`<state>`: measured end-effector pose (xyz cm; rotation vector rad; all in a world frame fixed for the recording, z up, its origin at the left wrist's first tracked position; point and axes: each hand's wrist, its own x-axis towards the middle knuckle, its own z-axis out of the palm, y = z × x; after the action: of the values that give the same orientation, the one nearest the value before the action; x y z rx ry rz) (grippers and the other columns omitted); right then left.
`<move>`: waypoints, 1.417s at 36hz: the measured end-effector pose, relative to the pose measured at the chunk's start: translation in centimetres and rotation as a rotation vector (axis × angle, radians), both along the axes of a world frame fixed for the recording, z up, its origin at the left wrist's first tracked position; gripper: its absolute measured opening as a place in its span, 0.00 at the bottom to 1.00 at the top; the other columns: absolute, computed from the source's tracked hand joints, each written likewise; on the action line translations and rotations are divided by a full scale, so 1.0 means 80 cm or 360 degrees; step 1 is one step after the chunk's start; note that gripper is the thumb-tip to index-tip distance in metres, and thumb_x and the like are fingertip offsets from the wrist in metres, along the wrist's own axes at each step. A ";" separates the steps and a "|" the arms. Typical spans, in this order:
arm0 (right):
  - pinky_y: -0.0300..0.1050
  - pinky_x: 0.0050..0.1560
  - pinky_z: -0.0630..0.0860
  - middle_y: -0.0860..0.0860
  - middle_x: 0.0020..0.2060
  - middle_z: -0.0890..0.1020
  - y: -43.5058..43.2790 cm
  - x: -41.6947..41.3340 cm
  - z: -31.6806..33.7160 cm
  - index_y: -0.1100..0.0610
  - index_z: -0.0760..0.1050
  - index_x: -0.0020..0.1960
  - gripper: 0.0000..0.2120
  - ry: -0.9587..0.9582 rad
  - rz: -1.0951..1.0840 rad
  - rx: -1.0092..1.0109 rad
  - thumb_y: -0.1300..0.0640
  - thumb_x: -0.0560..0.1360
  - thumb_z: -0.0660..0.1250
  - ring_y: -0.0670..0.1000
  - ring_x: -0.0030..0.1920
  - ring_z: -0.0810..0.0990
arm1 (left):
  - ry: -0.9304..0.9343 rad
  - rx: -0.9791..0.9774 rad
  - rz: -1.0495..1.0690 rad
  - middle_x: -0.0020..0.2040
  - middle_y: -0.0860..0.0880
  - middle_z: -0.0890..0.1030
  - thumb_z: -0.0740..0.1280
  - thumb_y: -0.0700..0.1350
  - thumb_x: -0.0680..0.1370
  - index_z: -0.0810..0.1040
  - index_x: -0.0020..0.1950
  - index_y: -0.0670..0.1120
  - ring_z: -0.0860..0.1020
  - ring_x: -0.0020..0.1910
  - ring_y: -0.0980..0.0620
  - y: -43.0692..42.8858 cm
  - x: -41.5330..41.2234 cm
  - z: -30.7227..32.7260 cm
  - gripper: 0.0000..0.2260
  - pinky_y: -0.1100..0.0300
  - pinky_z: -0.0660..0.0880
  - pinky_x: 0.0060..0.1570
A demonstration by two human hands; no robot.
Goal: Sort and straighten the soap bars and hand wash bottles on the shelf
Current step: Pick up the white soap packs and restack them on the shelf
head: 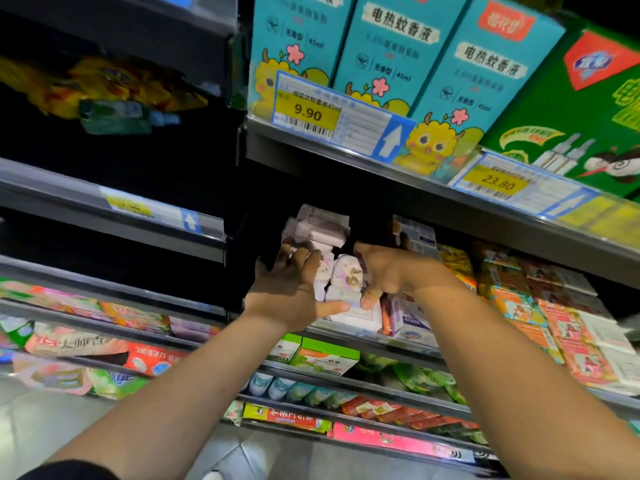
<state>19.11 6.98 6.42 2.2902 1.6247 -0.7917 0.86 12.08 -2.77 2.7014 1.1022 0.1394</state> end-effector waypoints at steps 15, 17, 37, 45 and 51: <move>0.46 0.57 0.75 0.43 0.58 0.80 -0.035 0.005 -0.011 0.45 0.78 0.63 0.24 0.0048 -0.0012 0.0648 0.56 0.70 0.78 0.48 0.58 0.78 | -0.0039 -0.0134 0.0010 0.79 0.55 0.55 0.54 0.80 0.68 0.54 0.77 0.57 0.52 0.78 0.50 0.002 0.001 0.005 0.44 0.44 0.59 0.71; 0.46 0.57 0.76 0.43 0.55 0.82 -0.048 0.003 -0.009 0.45 0.79 0.61 0.21 0.0160 -0.0085 0.0863 0.57 0.70 0.78 0.47 0.56 0.80 | -0.0018 -0.0177 0.0012 0.79 0.55 0.54 0.54 0.81 0.68 0.54 0.77 0.57 0.51 0.78 0.50 0.004 0.002 0.006 0.45 0.43 0.58 0.71; 0.56 0.48 0.79 0.54 0.51 0.84 -0.151 -0.064 -0.015 0.46 0.83 0.51 0.07 0.1656 -0.1221 0.1705 0.49 0.74 0.70 0.58 0.50 0.83 | -0.1317 0.0015 -0.0495 0.74 0.56 0.64 0.79 0.51 0.69 0.60 0.74 0.66 0.63 0.73 0.60 -0.049 -0.022 0.016 0.40 0.71 0.64 0.66; 0.39 0.19 0.69 0.56 0.43 0.82 -0.174 -0.063 -0.006 0.56 0.77 0.53 0.16 0.2157 -0.1516 0.1275 0.44 0.76 0.64 0.55 0.33 0.82 | -0.1306 -0.0174 -0.0843 0.68 0.57 0.71 0.74 0.49 0.73 0.74 0.65 0.56 0.69 0.67 0.55 -0.057 -0.003 0.038 0.22 0.67 0.64 0.67; 0.47 0.43 0.81 0.61 0.59 0.82 -0.180 -0.059 -0.009 0.56 0.77 0.64 0.34 0.2198 -0.1298 0.1179 0.31 0.71 0.68 0.60 0.53 0.81 | -0.1502 -0.0921 -0.0475 0.54 0.62 0.78 0.72 0.59 0.70 0.75 0.57 0.67 0.78 0.55 0.60 -0.071 -0.003 0.046 0.17 0.66 0.73 0.53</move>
<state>14.39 -7.40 5.73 3.1912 1.2857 -2.8374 0.60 6.38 0.93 1.8567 0.3581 0.7967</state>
